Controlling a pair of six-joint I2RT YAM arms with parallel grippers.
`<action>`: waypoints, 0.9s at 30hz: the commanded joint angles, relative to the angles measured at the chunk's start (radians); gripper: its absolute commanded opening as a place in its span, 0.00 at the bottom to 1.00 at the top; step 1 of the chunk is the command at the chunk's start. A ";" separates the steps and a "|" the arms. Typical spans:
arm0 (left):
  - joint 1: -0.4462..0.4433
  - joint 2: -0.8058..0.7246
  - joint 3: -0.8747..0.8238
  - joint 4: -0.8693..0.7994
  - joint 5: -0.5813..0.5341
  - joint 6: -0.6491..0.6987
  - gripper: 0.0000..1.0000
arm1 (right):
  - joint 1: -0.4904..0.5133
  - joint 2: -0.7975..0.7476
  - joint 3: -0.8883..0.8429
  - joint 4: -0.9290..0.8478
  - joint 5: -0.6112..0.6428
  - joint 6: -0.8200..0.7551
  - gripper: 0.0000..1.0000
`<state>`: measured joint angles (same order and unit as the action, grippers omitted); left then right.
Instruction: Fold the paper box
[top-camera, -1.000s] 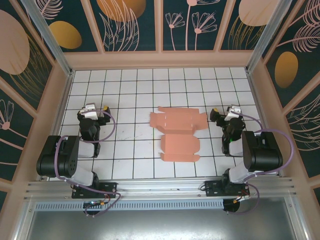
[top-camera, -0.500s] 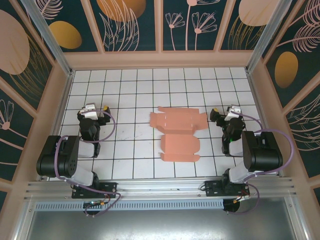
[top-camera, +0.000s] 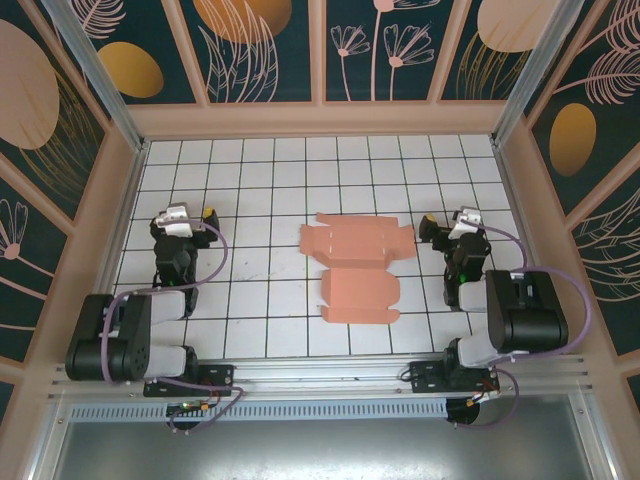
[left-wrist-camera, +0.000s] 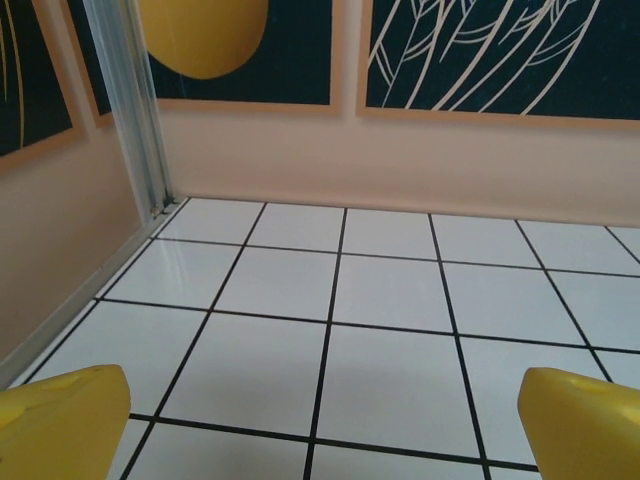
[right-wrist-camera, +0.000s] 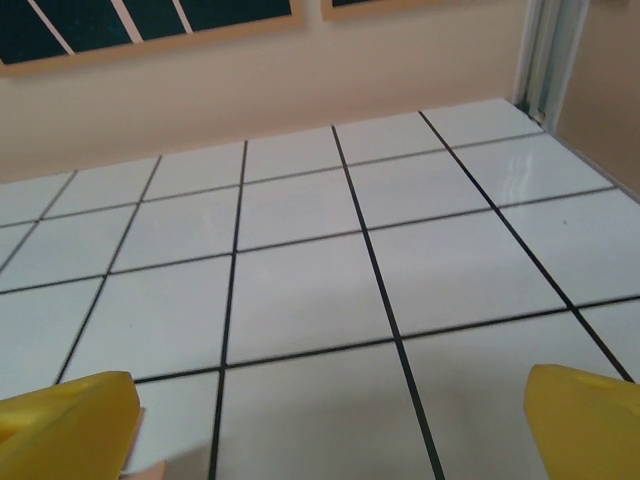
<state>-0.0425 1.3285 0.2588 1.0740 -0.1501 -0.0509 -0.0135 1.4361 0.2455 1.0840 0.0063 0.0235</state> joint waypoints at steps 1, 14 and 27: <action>-0.081 -0.075 0.074 -0.156 -0.026 0.035 0.99 | 0.029 -0.108 0.071 -0.160 0.043 -0.017 0.99; -0.469 0.210 0.426 -0.307 0.238 -0.707 0.99 | 0.033 -0.292 0.228 -0.580 -0.076 0.221 0.99; -0.599 0.562 0.571 -0.367 0.479 -1.096 0.75 | 0.031 -0.209 0.212 -0.544 -0.085 0.239 0.99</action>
<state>-0.6415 1.8591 0.8211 0.7002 0.2661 -1.0359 0.0208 1.2003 0.4496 0.5117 -0.0624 0.2413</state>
